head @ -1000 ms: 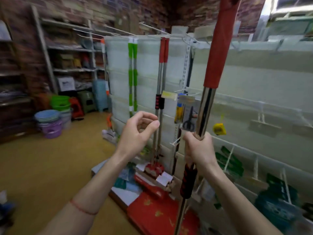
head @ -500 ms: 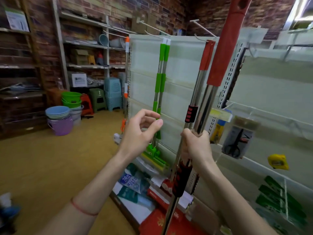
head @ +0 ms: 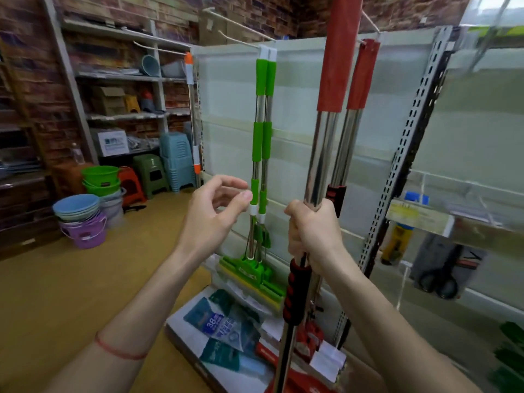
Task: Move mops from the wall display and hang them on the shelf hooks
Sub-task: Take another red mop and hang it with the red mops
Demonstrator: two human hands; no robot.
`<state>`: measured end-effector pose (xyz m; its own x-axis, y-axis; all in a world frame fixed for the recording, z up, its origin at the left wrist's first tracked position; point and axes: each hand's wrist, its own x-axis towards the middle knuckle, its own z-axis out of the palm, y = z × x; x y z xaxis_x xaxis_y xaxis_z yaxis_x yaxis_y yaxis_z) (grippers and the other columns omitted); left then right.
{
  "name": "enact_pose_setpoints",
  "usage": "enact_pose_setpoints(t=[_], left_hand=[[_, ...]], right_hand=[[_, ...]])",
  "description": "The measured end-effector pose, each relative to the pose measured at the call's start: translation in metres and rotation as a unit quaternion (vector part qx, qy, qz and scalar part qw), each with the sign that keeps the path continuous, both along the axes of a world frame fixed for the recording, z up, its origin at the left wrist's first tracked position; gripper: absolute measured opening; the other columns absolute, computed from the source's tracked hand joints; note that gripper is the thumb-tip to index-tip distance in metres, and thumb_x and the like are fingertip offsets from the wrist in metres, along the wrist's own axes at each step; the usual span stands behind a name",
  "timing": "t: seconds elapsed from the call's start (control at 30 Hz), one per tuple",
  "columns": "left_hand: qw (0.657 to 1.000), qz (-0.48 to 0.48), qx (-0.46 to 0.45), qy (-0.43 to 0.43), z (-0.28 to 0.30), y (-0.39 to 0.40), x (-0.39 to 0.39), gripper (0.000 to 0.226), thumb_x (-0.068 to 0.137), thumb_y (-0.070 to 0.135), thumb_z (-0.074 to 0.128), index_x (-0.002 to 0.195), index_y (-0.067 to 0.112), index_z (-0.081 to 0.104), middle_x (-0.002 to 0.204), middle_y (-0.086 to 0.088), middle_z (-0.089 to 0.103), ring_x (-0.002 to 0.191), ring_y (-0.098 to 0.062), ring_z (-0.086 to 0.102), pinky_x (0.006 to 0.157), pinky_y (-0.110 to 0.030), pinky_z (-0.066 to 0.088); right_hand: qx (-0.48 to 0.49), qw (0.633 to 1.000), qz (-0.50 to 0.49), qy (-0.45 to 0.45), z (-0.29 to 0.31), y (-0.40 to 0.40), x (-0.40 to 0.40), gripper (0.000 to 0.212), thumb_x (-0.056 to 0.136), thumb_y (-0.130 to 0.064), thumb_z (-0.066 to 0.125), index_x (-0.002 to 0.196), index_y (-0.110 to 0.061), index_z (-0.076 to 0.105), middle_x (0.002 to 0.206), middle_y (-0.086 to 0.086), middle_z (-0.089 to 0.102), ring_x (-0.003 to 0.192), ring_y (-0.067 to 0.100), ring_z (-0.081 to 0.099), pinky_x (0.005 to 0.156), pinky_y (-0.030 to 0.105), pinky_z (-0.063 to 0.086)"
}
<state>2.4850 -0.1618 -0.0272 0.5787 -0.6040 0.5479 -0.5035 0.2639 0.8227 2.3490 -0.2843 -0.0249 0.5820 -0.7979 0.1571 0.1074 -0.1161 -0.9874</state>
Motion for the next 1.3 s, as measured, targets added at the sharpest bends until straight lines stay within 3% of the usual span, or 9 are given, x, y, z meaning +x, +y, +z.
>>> enact_pose_setpoints(t=[0.23,0.37,0.5,0.6,0.83,1.03,1.3], left_hand=[[0.999,-0.053,0.002,0.009,-0.010,-0.044,0.065,0.021,0.092,0.034,0.069,0.107,0.020,0.071,0.100,-0.009,0.079,0.096,-0.022,0.076,0.080,-0.037,0.059],[0.994,-0.108,-0.012,0.022,-0.009,-0.078,0.106,0.030,0.088,0.037,0.070,0.109,0.015,0.071,0.102,-0.013,0.078,0.098,-0.028,0.075,0.083,-0.044,0.059],[0.985,-0.172,-0.005,0.016,-0.006,-0.115,0.141,0.023,0.086,0.039,0.071,0.103,0.023,0.071,0.097,-0.004,0.079,0.096,-0.023,0.076,0.080,-0.037,0.059],[0.977,-0.213,-0.003,0.010,-0.004,-0.135,0.157,0.024,0.087,0.036,0.070,0.103,0.019,0.071,0.098,-0.006,0.078,0.095,-0.024,0.076,0.080,-0.035,0.058],[0.961,-0.276,-0.004,0.002,0.002,-0.155,0.165,0.023,0.086,0.042,0.071,0.102,0.025,0.072,0.096,-0.001,0.079,0.094,-0.019,0.076,0.081,-0.037,0.059],[0.958,-0.286,-0.023,0.001,0.014,-0.162,0.161,0.028,0.081,0.054,0.071,0.099,0.032,0.072,0.094,0.001,0.080,0.093,-0.019,0.076,0.081,-0.049,0.061],[0.954,-0.295,-0.050,-0.003,0.028,-0.164,0.156,0.027,0.079,0.055,0.070,0.097,0.034,0.072,0.093,0.002,0.080,0.092,-0.018,0.076,0.079,-0.043,0.060]], right_hand=[[0.013,0.999,-0.044,0.010,-0.002,-0.030,0.043,0.047,0.093,-0.006,0.052,0.056,-0.024,0.030,0.041,-0.005,0.028,0.028,0.012,0.023,0.042,0.020,0.023],[-0.013,0.992,-0.124,0.029,0.001,-0.046,0.068,0.046,0.086,-0.008,0.054,0.053,-0.028,0.028,0.044,-0.001,0.028,0.031,0.015,0.024,0.044,0.025,0.025],[-0.027,0.981,-0.187,0.039,0.008,-0.055,0.088,0.045,0.089,-0.005,0.053,0.057,-0.025,0.028,0.049,0.003,0.026,0.034,0.016,0.024,0.044,0.026,0.024],[-0.038,0.971,-0.232,0.047,0.010,-0.058,0.098,0.041,0.088,-0.008,0.054,0.059,-0.025,0.029,0.051,0.003,0.028,0.033,0.016,0.026,0.043,0.026,0.026],[-0.014,0.950,-0.309,0.039,0.012,-0.063,0.103,0.040,0.089,-0.007,0.053,0.059,-0.023,0.033,0.045,-0.002,0.029,0.031,0.014,0.025,0.045,0.025,0.026],[-0.012,0.941,-0.333,0.052,0.008,-0.076,0.101,0.034,0.085,-0.014,0.055,0.059,-0.021,0.035,0.040,0.000,0.033,0.030,0.016,0.029,0.046,0.028,0.028],[0.000,0.936,-0.347,0.061,0.002,-0.090,0.099,0.026,0.085,-0.023,0.059,0.064,-0.018,0.046,0.045,0.000,0.038,0.038,0.018,0.033,0.050,0.033,0.029]])
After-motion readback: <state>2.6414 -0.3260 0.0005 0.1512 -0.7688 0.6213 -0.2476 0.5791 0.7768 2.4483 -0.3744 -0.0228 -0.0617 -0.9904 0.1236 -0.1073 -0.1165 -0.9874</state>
